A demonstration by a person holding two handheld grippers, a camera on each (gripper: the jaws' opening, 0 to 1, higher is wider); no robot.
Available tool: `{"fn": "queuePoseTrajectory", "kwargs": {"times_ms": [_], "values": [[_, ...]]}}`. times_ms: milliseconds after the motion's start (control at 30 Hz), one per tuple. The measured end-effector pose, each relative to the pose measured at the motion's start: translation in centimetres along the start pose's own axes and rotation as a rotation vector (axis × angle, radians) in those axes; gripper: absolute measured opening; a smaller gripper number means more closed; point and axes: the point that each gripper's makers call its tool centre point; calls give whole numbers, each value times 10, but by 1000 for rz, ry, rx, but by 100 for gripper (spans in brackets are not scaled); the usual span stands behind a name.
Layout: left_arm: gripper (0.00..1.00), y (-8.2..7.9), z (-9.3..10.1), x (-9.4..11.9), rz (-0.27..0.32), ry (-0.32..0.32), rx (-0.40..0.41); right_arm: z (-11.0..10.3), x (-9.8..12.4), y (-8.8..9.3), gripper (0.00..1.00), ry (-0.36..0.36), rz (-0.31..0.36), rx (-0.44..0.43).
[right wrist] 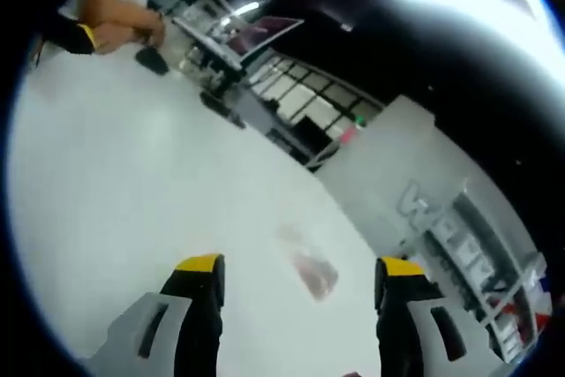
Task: Open the resealable bag by pulling the two sides of the seal apart until the entire bag opening is separated and visibly accessible.
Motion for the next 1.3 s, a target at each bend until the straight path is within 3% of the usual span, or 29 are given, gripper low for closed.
{"fn": "queuePoseTrajectory", "kwargs": {"times_ms": [433, 733, 1300], "values": [[88, -4, 0, 0, -6, 12, 5, -2, -8, -6, 69, 7, 2, -22], [88, -7, 1, 2, 5, 6, 7, -6, -13, -11, 69, 11, 4, 9], [88, -13, -5, 3, -2, 2, -5, -7, -38, -4, 68, 32, -29, -21]]}}
Point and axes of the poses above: the point that each gripper's makers call its tool centre point, and the gripper's own axes: x roughly backward along the fingers, z roughly to its right, y roughly out of its underside, and after that the axes turned 2 degrees about x, right-handed
